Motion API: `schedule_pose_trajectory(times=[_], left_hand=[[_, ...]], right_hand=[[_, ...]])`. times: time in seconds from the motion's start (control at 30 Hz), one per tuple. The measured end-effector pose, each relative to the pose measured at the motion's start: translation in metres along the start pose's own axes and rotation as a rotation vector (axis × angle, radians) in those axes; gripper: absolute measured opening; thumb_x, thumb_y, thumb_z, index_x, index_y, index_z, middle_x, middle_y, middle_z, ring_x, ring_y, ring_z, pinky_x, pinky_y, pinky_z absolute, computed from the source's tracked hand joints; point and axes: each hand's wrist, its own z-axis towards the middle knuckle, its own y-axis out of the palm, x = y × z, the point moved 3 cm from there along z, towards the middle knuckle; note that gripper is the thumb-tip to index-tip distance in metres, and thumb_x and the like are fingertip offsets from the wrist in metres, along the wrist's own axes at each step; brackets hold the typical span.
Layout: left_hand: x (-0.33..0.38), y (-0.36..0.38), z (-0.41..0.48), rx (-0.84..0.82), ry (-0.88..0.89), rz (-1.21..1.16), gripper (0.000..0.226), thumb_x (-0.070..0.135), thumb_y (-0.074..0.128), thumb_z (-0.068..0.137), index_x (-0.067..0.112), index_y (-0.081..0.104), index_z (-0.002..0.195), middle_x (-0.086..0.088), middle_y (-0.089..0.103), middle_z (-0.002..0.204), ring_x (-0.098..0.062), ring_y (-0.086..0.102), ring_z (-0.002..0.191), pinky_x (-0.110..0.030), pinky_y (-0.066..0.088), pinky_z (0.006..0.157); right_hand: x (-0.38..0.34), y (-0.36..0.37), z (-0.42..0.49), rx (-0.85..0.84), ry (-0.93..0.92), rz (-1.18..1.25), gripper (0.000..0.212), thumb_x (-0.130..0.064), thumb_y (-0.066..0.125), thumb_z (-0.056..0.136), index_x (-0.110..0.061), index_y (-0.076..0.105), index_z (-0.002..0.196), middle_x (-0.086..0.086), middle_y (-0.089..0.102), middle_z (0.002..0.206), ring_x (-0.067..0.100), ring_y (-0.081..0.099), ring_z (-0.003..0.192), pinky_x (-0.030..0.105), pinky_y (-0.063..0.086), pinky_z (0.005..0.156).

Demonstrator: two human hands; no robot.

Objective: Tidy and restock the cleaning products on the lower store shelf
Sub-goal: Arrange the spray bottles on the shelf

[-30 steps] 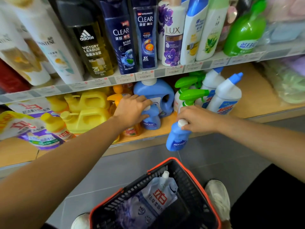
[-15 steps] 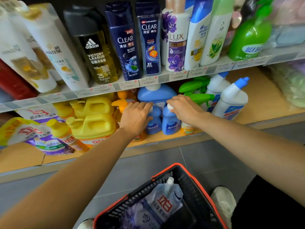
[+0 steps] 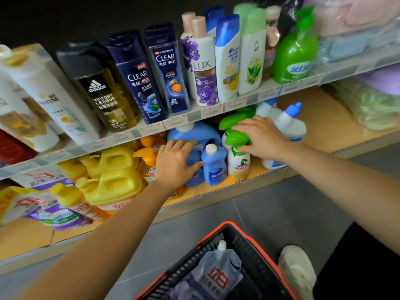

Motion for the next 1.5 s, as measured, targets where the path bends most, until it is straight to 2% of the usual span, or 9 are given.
schedule_pose_trajectory(times=[0.27,0.47,0.6,0.8,0.97,1.17,1.23,1.33,1.5], left_hand=[[0.036,0.029,0.035,-0.293,0.101,-0.09,0.076,0.043,0.077,0.084,0.029,0.045,0.151,-0.003,0.06,0.137,-0.029,0.059,0.12,-0.042,0.046,0.093],[0.036,0.039,0.046,-0.279,0.117,-0.242,0.058,0.013,0.076,0.087,0.018,0.058,0.142,-0.007,0.059,0.139,-0.032,0.057,0.123,-0.044,0.051,0.091],[0.036,0.042,0.05,-0.249,0.079,-0.235,0.063,0.017,0.077,0.086,0.023,0.054,0.145,-0.005,0.057,0.139,-0.03,0.057,0.121,-0.042,0.052,0.086],[0.044,0.03,0.033,-0.139,0.052,-0.214,0.073,0.028,0.083,0.08,0.018,0.053,0.146,-0.011,0.05,0.147,-0.037,0.053,0.123,-0.049,0.049,0.096],[0.061,0.011,-0.005,-0.185,-0.055,-0.546,0.079,0.054,0.082,0.077,0.025,0.053,0.144,0.002,0.055,0.146,-0.02,0.048,0.134,-0.039,0.04,0.111],[0.073,-0.021,-0.059,-0.442,-0.189,-1.055,0.08,0.05,0.085,0.067,0.039,0.048,0.138,0.013,0.067,0.125,-0.01,0.065,0.116,-0.03,0.057,0.093],[0.068,-0.036,-0.07,-0.41,-0.231,-1.124,0.082,0.045,0.087,0.067,0.033,0.049,0.139,0.005,0.069,0.122,-0.017,0.068,0.112,-0.038,0.059,0.091],[0.061,-0.054,-0.086,-0.345,-0.291,-1.184,0.079,0.041,0.089,0.067,0.027,0.052,0.137,-0.001,0.07,0.121,-0.024,0.068,0.111,-0.05,0.058,0.093],[0.051,-0.068,-0.117,-0.167,-0.529,-1.241,0.076,0.033,0.093,0.068,0.022,0.055,0.134,-0.002,0.073,0.117,-0.02,0.072,0.105,-0.047,0.061,0.087]], right_hand=[[0.025,0.01,-0.004,-0.072,0.129,0.301,0.061,-0.041,0.074,0.086,-0.028,0.051,0.142,0.011,0.064,0.13,0.031,0.06,0.115,0.034,0.046,0.086],[0.046,0.003,-0.012,-0.066,0.229,0.334,0.034,-0.04,0.073,0.087,-0.018,0.063,0.111,0.009,0.069,0.102,0.03,0.064,0.095,0.039,0.05,0.074],[0.051,0.001,-0.017,-0.024,0.283,0.381,0.027,-0.035,0.071,0.089,-0.011,0.063,0.099,0.003,0.063,0.088,0.026,0.061,0.085,0.031,0.034,0.062],[0.045,-0.034,-0.025,0.018,0.236,0.476,0.025,-0.034,0.068,0.092,-0.01,0.068,0.098,0.006,0.069,0.089,0.019,0.063,0.078,0.037,0.05,0.067],[0.02,-0.059,-0.041,-0.099,0.148,0.682,0.025,-0.031,0.068,0.093,-0.005,0.068,0.096,0.009,0.068,0.076,0.008,0.06,0.06,0.022,0.046,0.053],[-0.027,-0.078,-0.053,-0.169,0.034,1.021,0.019,-0.02,0.067,0.093,-0.004,0.068,0.103,0.013,0.07,0.076,0.02,0.063,0.068,0.047,0.05,0.069],[-0.042,-0.085,-0.054,-0.132,0.051,1.083,0.021,-0.019,0.071,0.089,-0.008,0.07,0.107,0.019,0.073,0.091,0.021,0.067,0.076,0.046,0.054,0.077],[-0.064,-0.091,-0.054,0.065,0.136,1.142,0.032,-0.018,0.082,0.08,-0.018,0.069,0.109,0.003,0.075,0.094,0.008,0.072,0.082,0.023,0.058,0.07],[-0.094,-0.079,-0.068,0.503,0.361,1.114,0.031,-0.007,0.082,0.077,-0.009,0.065,0.103,0.005,0.065,0.085,0.006,0.066,0.067,0.025,0.058,0.064]])
